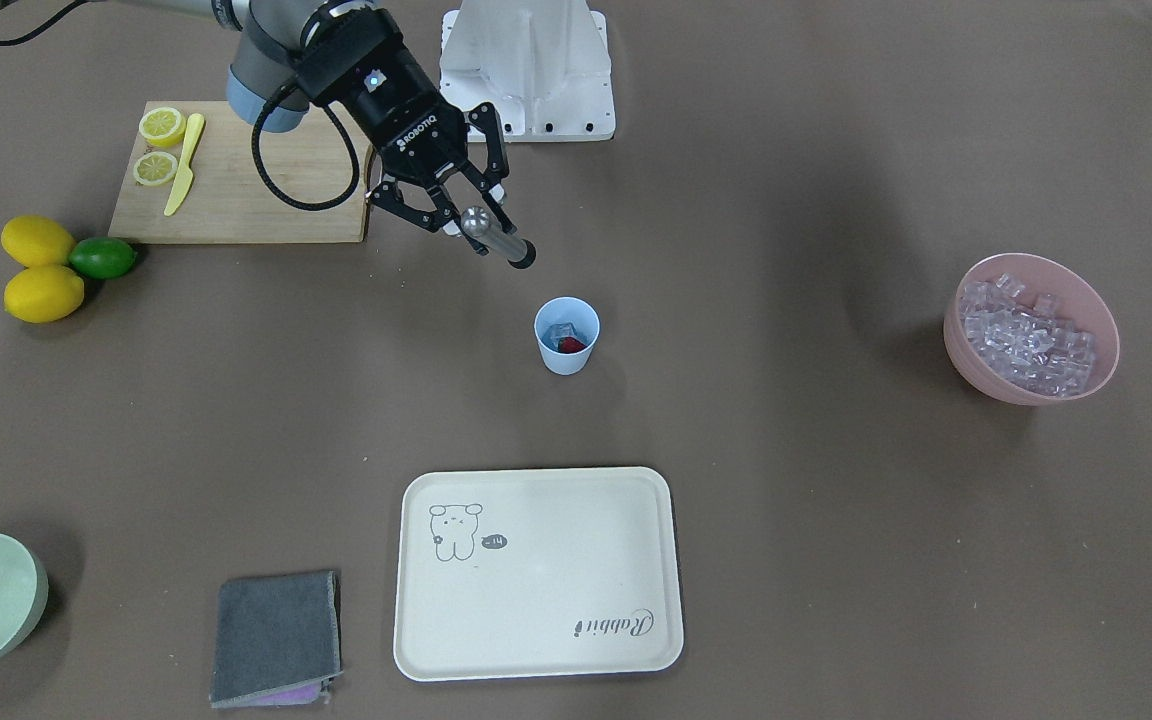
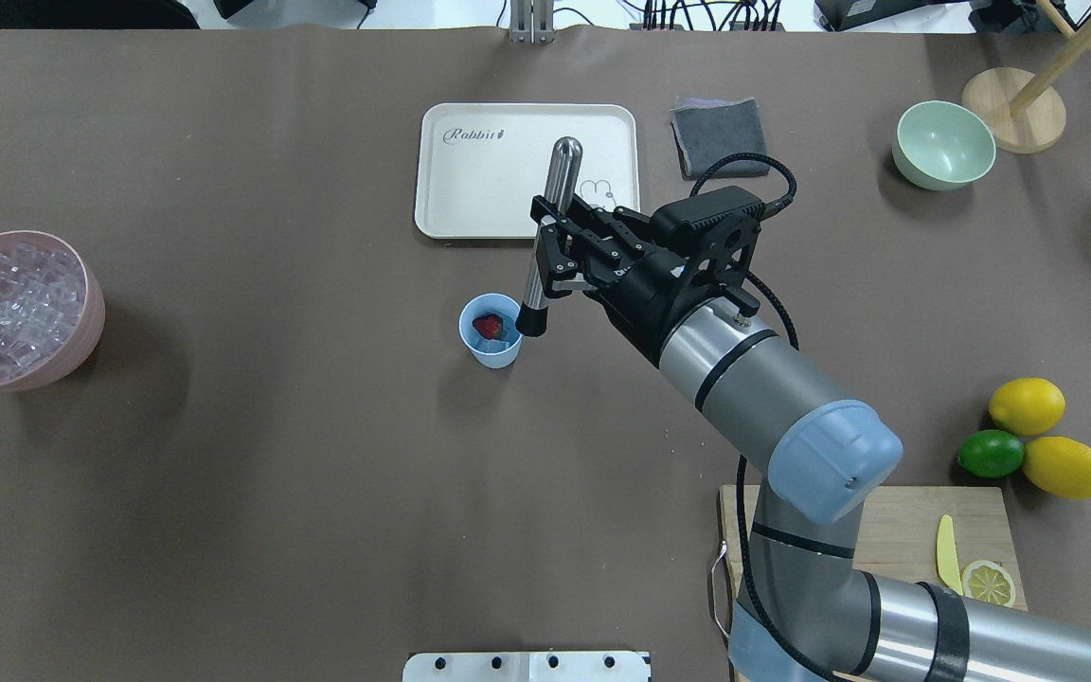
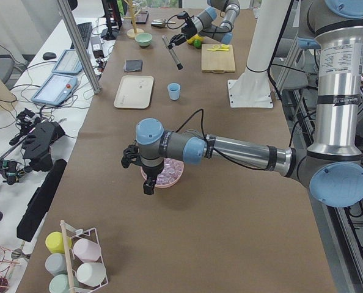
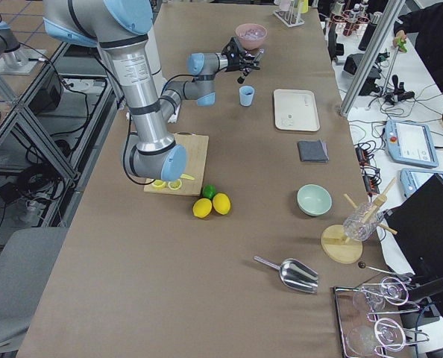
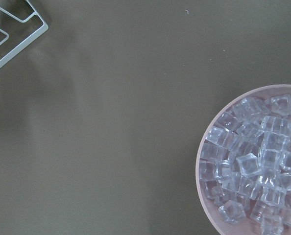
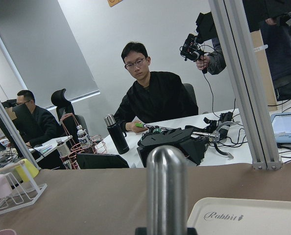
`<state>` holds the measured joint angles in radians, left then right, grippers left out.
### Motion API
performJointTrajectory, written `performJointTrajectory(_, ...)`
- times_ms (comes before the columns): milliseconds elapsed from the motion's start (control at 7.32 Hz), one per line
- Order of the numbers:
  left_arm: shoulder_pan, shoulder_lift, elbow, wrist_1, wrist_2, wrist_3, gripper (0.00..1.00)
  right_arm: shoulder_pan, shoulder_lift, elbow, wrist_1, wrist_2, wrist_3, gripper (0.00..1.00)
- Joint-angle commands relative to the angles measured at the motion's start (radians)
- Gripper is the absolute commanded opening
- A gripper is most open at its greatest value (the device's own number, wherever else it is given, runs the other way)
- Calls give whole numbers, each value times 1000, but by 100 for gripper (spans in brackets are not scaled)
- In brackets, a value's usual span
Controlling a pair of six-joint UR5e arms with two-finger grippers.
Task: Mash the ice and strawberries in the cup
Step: 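Carry the muddler with the right gripper over the blue cup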
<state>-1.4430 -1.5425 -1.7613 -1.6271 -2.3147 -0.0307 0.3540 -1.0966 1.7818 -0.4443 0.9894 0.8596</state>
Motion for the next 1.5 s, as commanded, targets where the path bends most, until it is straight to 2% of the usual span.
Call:
performJointTrajectory(0,1,-1,2,1,-2,0,97,-13,59,-95,67,-67,-28,0)
performJointTrajectory(410,1,-1,3,7,-2,0,98,-17,151,-241,75,-107,-30,0)
performJointTrajectory(1366,1,-1,-3,15,0,0,97,-47,170,-357,90,-106,-28,0)
